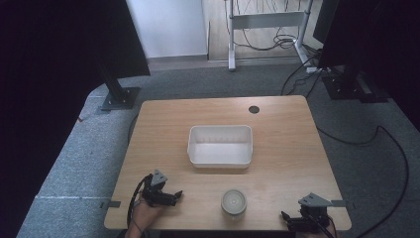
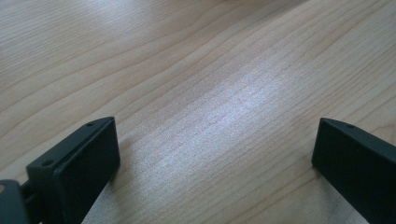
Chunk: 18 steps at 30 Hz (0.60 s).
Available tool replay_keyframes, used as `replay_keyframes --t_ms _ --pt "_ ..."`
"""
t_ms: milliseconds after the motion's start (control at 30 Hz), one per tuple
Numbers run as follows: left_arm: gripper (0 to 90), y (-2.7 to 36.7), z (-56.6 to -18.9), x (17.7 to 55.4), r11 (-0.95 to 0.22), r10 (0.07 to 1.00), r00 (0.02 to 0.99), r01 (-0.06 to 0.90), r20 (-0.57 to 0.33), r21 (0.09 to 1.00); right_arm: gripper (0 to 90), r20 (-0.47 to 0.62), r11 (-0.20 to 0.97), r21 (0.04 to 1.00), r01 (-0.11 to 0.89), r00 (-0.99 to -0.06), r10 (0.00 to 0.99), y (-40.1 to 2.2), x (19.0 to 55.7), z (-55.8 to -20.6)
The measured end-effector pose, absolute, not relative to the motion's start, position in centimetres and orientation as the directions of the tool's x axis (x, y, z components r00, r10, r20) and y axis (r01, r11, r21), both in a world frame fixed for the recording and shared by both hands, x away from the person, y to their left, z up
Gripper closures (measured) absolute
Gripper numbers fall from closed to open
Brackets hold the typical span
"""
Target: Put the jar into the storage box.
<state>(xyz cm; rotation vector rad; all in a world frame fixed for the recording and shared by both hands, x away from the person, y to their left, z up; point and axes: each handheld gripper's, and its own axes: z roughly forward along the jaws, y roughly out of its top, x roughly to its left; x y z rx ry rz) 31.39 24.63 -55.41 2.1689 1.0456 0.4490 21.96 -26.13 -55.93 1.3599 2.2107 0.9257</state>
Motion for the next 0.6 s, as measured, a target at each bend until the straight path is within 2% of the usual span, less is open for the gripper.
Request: replay_keyframes --t_ms 600 --pt "0.5 24.63 -55.41 31.39 -0.447 0.787 0.617 0.552 0.015 0.704 2.0 0.050 0.305 0.714 0.630 -0.481 0.875 -25.42 21.48 -55.22"
